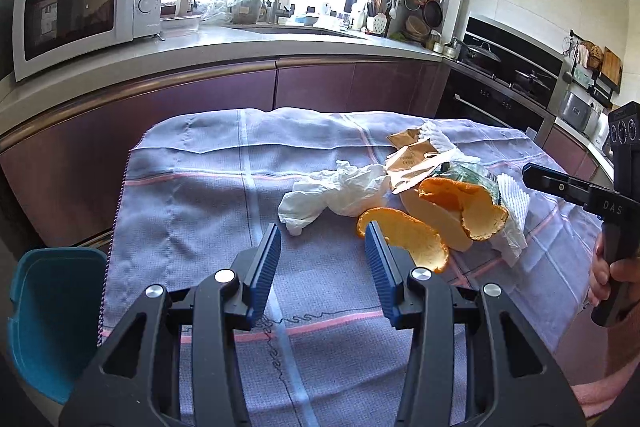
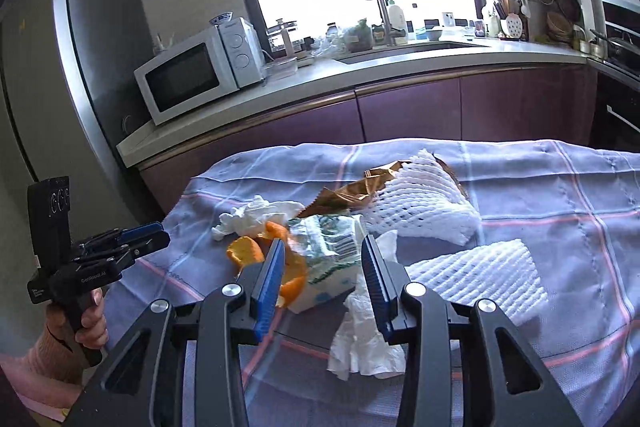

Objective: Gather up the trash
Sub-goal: 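Move both open tools back over the trash on the cloth, then grasp the white tissue with the left tool while the right tool grasps the clear wrapper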

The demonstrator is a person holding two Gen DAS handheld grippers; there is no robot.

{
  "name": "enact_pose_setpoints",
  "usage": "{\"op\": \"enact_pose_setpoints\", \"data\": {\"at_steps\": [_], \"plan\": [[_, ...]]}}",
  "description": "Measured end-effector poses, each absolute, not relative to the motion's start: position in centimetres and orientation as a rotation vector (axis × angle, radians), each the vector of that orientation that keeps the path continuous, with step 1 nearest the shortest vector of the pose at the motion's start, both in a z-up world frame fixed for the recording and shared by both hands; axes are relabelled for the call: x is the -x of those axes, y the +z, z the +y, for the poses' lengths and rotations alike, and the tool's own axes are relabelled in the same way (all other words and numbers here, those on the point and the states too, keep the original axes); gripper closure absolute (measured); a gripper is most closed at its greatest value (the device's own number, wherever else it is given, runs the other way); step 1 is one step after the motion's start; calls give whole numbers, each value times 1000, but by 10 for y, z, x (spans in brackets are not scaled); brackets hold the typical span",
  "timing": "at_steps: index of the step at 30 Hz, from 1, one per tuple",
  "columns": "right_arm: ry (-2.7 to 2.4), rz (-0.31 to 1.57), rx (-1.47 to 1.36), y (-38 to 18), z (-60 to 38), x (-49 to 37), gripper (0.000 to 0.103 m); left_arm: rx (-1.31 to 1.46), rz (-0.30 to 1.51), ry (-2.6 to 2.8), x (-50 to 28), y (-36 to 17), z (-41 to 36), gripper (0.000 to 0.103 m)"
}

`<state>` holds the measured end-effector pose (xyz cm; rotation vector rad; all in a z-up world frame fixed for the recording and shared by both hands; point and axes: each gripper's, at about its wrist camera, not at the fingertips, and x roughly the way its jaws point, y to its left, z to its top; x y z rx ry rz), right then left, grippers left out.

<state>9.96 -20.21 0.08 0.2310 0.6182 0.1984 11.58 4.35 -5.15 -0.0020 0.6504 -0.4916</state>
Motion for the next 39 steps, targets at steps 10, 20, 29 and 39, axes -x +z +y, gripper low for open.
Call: {"op": "enact_pose_setpoints", "data": {"at_steps": [10,20,29,39], "plan": [[241,657,-290,-17,-200,-119,60,-48,672,-484,-147,-50,22,59],[284,687,-345,-25,-202,-134,57,-141,734,-511,-184,-63,-9,57],[316,687,-340,-25,-203,-132,80,-151,813,-519,-203,-82,-19,66],[319,668,-340,-19,-206,-126,101,-108,802,-518,-199,-78,-15,90]]}}
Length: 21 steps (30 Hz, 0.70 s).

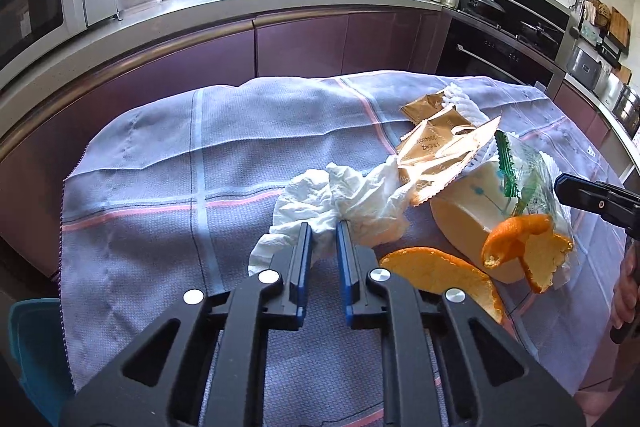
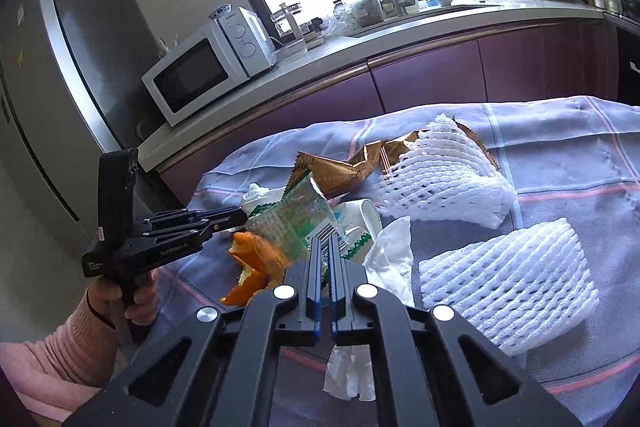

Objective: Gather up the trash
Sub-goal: 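Grasp the white tissue with the left tool while the right tool grasps the clear wrapper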

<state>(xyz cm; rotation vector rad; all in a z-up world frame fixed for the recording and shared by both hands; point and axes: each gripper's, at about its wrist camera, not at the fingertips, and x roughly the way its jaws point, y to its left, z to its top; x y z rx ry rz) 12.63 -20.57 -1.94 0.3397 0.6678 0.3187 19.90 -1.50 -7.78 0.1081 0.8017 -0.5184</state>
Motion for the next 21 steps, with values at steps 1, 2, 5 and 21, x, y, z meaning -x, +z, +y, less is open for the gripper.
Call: {"op": "enact_pose_setpoints", "data": {"at_steps": [1,2,5,21], "plan": [[317,660,-338,-18,-206,-125,101,-100,798,-517,-198,-76,-14,91],[318,652,-338,-16,-207,-124,101,-94,789,-515,-197,-73,-11,92],[320,631,-331,-9,-207,-121,101,-68,768,-510,-192,-64,-3,92],[302,691,-343,-24,-202,-143,56,-4,697,-503,-160,-35,35,92]]}}
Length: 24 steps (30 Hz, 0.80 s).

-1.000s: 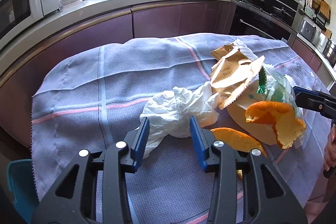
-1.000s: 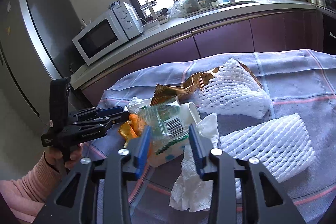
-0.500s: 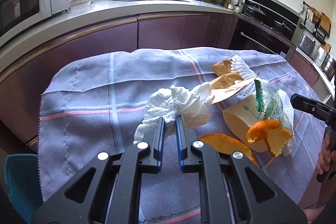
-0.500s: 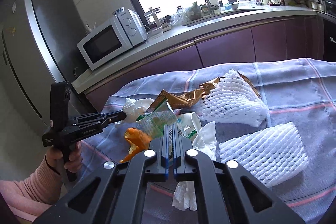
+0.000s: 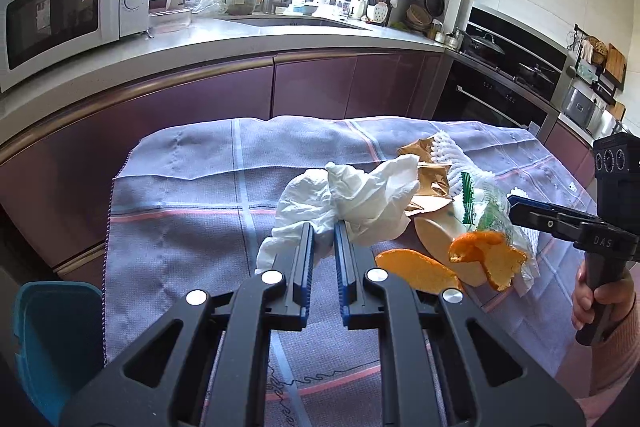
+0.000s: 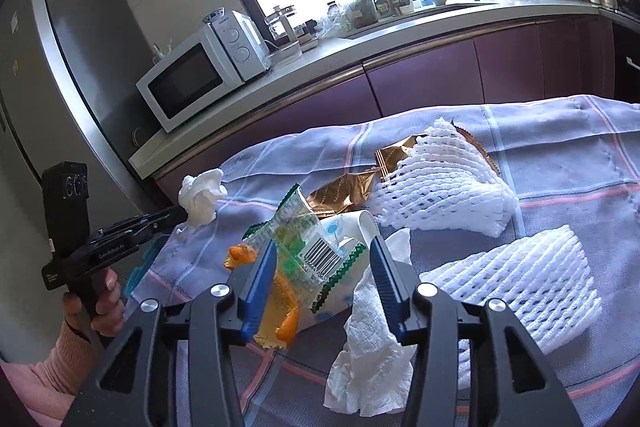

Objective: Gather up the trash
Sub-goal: 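Grasp the white tissue with the left tool while the right tool grasps the clear wrapper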

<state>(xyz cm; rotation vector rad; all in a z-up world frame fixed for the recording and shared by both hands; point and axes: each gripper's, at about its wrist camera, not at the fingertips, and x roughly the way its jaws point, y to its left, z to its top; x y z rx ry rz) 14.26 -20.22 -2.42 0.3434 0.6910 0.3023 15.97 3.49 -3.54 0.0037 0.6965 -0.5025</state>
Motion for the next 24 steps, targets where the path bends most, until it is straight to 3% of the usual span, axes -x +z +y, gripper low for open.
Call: {"op": "enact_pose_setpoints", "data": {"at_steps": [2,3,5,7,11,15,19,21,23,24], "plan": [[306,699,-335,-27,-199,-146,56,3,698,-503,-158,-35,38,92],[308,698,-327,-27,-198,-146,62,5,698,-502,-158,-36,40,92],[312,698,-320,-27,-198,-146,75,7,699,-501,-156,-37,41,92],[329,694,-318,-25,-198,-144,102,10,700,-501,-154,-37,43,92],[326,699,-299,-24,-196,-142,102,22,696,-503,-152,-37,47,92],[336,684,-307,-17,-195,-139,97,32,687,-503,-147,-36,53,92],[350,697,-286,-14,-186,-133,71,42,678,-504,-142,-34,60,92],[351,707,-295,-18,-184,-130,63,47,676,-506,-141,-34,63,92],[343,723,-296,-22,-183,-130,61,48,675,-505,-139,-34,66,92],[331,736,-299,-25,-183,-131,54,49,675,-507,-139,-34,66,92]]}}
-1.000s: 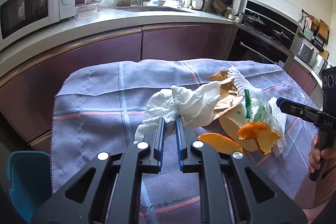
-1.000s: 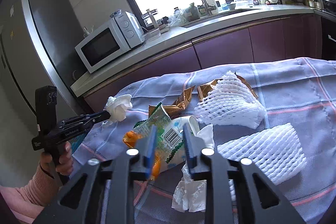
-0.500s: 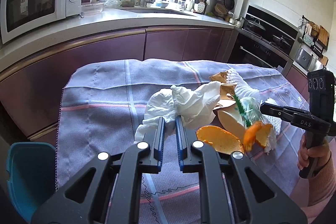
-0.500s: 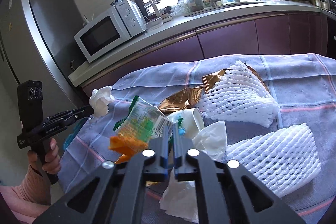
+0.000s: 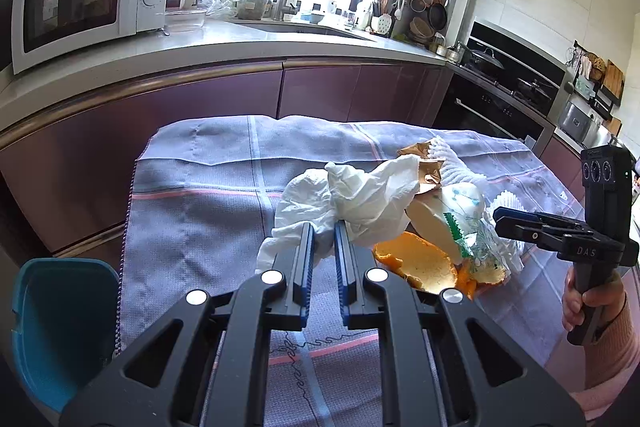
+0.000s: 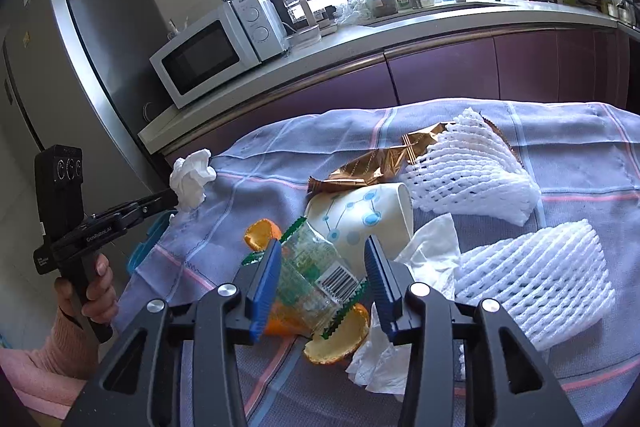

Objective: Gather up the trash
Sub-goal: 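Grasp the white tissue with the left tool while the right tool grasps the clear wrapper, then carry the tissue and wrapper to the teal bin and release both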

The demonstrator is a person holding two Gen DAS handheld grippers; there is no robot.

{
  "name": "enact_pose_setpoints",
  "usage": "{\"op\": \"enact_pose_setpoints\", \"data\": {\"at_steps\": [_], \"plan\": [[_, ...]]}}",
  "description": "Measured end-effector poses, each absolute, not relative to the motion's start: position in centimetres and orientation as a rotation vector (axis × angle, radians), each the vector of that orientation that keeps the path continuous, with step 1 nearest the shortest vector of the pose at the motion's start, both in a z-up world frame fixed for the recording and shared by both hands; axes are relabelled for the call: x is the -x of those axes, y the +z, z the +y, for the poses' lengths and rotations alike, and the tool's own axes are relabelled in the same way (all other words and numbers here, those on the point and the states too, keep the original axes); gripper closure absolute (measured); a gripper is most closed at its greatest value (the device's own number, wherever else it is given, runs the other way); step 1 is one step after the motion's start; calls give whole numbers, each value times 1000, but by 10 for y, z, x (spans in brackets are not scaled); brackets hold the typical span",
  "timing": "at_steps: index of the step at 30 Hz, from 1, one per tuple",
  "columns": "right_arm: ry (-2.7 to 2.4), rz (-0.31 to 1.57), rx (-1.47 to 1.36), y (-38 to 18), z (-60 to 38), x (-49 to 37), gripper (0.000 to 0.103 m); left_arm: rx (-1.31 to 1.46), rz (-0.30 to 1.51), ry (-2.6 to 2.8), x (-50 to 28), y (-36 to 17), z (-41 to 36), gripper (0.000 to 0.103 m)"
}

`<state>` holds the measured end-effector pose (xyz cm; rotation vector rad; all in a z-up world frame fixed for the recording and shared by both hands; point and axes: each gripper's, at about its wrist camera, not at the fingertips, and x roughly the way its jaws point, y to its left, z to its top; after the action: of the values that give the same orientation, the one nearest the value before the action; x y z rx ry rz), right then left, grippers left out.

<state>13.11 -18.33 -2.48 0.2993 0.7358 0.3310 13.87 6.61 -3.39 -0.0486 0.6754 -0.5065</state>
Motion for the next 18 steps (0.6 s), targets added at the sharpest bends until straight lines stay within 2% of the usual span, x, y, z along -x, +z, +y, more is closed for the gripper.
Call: {"op": "enact_pose_setpoints", "data": {"at_steps": [1,5,6,7,9,10,11,13,18], "plan": [[317,749,-307,-28,-184,-132,45,48,676,-507,-137,-34,67,92],[330,778,-314,-37,-181,-137,44,48,676,-511,-132,-35,71,92],[338,783,-313,-39,-180,-138,48,50,676,-510,-130,-35,73,92],[348,789,-317,-40,-178,-139,58,50,677,-507,-129,-35,74,92],[357,788,-313,-40,-177,-139,68,58,680,-504,-128,-37,77,92],[361,785,-307,-40,-176,-138,77,61,680,-502,-127,-37,79,92],[366,780,-307,-38,-176,-137,80,63,681,-499,-125,-38,81,92],[382,770,-304,-35,-176,-135,93,71,682,-494,-123,-38,87,92],[399,764,-281,-29,-168,-131,95,89,678,-483,-117,-39,99,92]]}}
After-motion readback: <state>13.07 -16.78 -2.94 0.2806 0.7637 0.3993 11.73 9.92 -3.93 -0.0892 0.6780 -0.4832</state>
